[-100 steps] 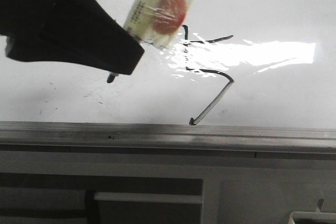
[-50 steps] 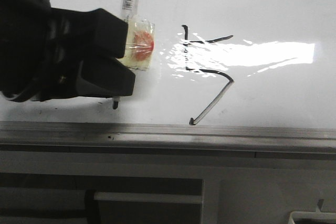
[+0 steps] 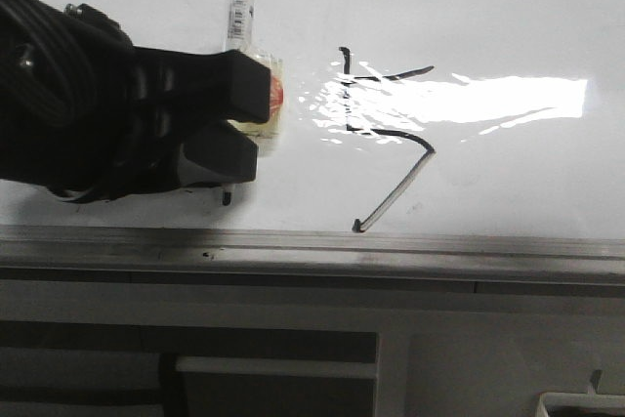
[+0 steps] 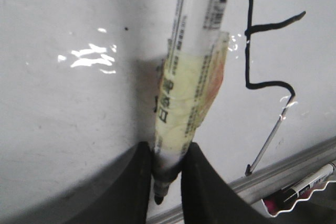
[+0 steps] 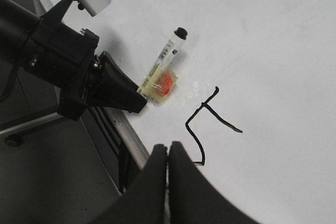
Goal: Write number 5 on whiteboard
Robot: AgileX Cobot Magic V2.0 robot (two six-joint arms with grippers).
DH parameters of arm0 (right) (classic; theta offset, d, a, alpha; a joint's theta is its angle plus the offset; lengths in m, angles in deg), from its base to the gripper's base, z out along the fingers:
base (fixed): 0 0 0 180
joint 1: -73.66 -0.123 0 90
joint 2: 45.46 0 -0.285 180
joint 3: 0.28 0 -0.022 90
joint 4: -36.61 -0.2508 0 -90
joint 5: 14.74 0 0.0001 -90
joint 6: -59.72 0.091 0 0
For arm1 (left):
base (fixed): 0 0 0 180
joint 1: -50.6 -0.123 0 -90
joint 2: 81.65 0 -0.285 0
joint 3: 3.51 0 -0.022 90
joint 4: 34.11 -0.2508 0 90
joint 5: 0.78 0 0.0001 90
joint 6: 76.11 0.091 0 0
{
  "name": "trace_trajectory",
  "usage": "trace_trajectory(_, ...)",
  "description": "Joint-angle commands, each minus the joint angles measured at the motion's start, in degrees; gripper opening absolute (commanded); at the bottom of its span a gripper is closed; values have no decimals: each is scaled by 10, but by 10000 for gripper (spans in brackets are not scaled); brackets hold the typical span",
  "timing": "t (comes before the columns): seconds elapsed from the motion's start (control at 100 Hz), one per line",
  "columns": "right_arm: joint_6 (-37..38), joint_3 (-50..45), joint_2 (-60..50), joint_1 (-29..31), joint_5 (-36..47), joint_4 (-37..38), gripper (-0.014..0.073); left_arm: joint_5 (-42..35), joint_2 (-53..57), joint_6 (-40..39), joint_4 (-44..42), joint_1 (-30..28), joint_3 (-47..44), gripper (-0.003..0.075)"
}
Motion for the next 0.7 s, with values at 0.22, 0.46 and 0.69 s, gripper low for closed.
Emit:
trace_trajectory(0.22, -1, 14, -3, 3, 44, -7, -42, -59, -20, -2, 12, -3, 12, -20)
trace_trajectory(0.46, -1, 14, -3, 3, 44, -7, -42, -61, -23, -2, 19, -12, 12, -19)
trace_trajectory(0.69, -1, 14, -3, 3, 44, -7, -42, -60, -23, -2, 28, -15, 12, 83)
